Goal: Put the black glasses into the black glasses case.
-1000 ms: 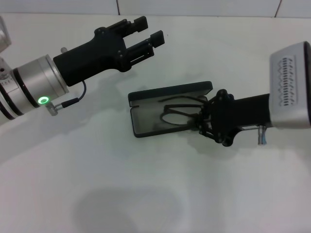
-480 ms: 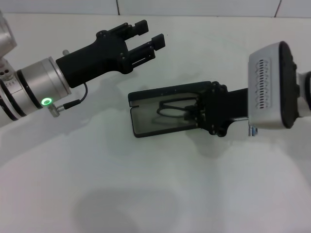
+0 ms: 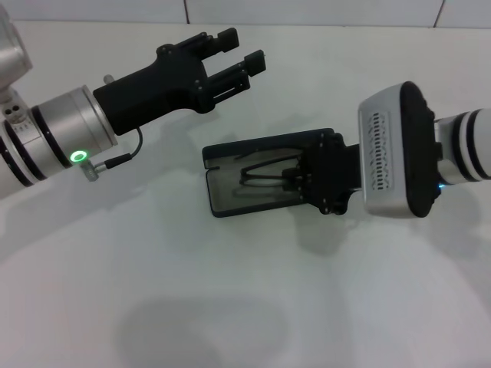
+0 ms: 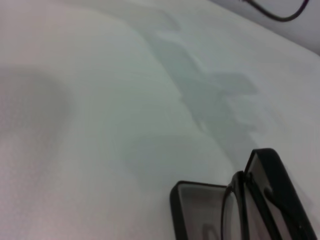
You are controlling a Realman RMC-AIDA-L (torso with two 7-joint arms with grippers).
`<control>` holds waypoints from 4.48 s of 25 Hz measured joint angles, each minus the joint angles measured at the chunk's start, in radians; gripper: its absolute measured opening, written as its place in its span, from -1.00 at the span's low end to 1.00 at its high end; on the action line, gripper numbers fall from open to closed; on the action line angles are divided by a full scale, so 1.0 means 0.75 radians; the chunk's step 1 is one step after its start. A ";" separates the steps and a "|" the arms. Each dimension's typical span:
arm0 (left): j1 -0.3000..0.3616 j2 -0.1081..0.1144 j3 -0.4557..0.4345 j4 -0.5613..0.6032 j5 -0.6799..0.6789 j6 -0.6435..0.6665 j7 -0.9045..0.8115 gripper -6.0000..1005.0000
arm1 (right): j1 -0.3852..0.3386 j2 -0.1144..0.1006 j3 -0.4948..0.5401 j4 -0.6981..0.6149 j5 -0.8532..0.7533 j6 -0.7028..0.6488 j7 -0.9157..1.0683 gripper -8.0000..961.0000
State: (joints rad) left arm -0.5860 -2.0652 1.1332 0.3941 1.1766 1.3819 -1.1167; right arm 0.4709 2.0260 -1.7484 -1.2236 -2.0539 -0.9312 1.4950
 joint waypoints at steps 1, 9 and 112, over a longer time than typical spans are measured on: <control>0.000 -0.001 -0.001 0.000 0.000 0.000 0.001 0.28 | 0.004 0.000 -0.014 0.006 -0.007 0.023 0.000 -0.62; -0.008 -0.009 -0.003 0.000 0.000 -0.007 0.015 0.28 | 0.010 0.001 -0.085 0.037 -0.033 0.158 0.001 -0.61; 0.251 0.060 0.092 0.271 0.262 0.412 0.198 0.78 | 0.162 0.000 1.162 1.131 0.500 -1.056 -0.929 0.85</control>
State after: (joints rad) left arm -0.3979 -2.0200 1.2020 0.5970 1.3729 1.6912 -0.9681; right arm 0.5920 2.0264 -0.8769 -0.3756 -1.6786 -1.7234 0.7981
